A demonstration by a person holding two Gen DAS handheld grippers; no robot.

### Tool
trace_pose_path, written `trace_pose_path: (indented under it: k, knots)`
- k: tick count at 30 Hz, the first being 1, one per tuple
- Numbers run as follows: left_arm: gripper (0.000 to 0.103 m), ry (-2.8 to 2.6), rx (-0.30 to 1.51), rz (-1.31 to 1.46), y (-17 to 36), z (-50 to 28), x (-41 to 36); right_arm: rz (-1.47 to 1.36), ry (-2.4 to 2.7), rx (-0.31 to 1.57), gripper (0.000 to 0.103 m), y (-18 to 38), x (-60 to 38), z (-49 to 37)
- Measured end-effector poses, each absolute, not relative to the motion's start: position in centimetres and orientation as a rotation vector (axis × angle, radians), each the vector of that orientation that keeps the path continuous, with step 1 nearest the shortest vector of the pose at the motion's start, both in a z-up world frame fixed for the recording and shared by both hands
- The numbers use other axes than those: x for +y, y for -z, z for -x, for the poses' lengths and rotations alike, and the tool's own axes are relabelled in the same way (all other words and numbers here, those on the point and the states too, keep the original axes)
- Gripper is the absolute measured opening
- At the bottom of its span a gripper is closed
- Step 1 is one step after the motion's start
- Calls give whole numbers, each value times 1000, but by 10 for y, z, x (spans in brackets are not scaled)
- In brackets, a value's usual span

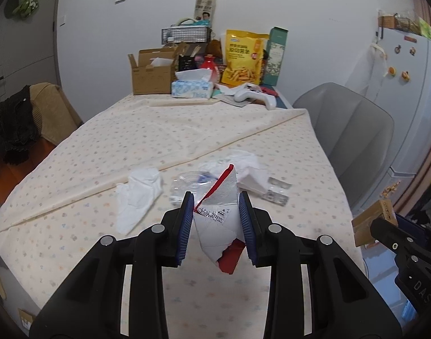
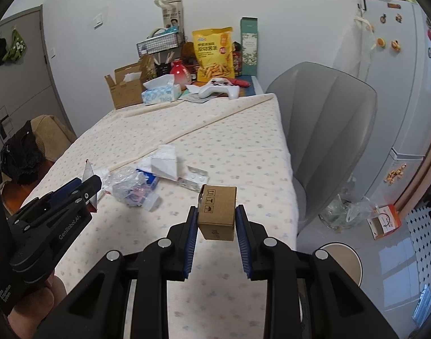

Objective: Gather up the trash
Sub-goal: 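Carry the box and wrapper over the beige bin and open the right gripper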

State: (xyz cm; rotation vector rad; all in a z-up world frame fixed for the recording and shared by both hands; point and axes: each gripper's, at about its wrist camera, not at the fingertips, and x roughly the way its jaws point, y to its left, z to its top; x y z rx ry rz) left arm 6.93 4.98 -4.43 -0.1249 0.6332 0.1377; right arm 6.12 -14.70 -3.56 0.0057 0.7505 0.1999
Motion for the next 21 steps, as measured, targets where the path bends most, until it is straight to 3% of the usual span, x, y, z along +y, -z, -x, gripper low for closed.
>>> trace_pose_path:
  k: [21]
  knots:
    - [33,67,671,-7,49,-104,-90,-127,4,745,27,41,-278,-56]
